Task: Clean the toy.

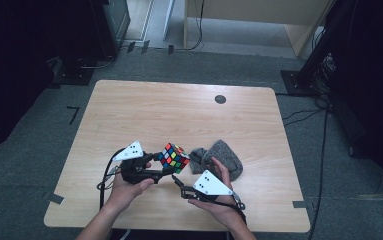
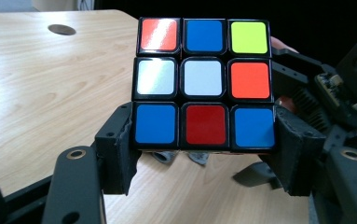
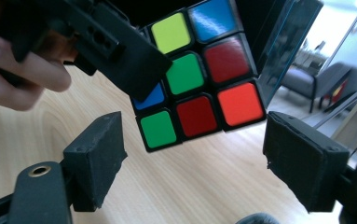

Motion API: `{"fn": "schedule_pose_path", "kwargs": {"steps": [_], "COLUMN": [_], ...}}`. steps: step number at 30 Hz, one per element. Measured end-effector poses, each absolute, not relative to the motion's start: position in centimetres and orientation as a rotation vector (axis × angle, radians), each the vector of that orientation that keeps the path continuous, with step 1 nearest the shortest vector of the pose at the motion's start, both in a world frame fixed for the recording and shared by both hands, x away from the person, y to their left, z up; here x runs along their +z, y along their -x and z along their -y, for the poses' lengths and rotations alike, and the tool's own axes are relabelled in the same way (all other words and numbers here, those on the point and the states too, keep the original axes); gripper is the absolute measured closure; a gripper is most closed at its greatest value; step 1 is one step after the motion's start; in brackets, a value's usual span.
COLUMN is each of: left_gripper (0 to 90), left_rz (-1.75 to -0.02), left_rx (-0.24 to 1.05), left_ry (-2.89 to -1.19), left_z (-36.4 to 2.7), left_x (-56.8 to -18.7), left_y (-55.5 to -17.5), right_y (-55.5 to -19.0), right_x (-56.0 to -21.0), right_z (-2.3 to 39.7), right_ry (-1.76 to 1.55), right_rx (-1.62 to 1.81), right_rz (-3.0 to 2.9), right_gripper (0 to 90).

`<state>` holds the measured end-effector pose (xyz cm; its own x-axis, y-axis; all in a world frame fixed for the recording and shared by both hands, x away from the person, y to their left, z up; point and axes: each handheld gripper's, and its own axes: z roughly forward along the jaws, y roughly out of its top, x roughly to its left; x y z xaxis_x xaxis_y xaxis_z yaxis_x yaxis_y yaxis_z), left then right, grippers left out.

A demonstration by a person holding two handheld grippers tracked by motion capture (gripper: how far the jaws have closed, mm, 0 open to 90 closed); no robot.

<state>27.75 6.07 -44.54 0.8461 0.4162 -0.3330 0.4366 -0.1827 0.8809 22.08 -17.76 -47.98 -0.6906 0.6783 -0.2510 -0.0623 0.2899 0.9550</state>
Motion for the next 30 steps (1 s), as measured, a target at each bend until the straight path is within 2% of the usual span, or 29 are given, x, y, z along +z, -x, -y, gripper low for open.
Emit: {"fn": "schedule_pose_path", "kwargs": {"steps": [12,18,25,30], "left_gripper": [34.5,32.7,19.2,14.7], "left_rz": [-0.639,-0.616,-0.595,-0.59], "left_rx": [-0.066,-0.091,-0.058,-0.036], "left_ry": [-1.826,-1.824,-1.789,-1.752], "left_z": [-5.5,-5.7,-6.3,-6.7], "left_x": [-45.1,-45.0,-44.6,-44.4], "left_y": [-27.9,-28.0,-28.0,-28.0], "right_y": [-21.7,-21.7,-22.2,-23.0], "right_x": [-48.4,-48.3,-48.3,-48.3], "right_z": [16.9,16.9,18.0,19.3], "right_ry": [-0.435,-0.474,-0.553,-0.633], "right_rx": [1.305,1.341,1.342,1.32], "right_rz": [-1.847,-1.873,-1.896,-1.903], "right_gripper": [33.6,34.0,34.1,34.2]}}
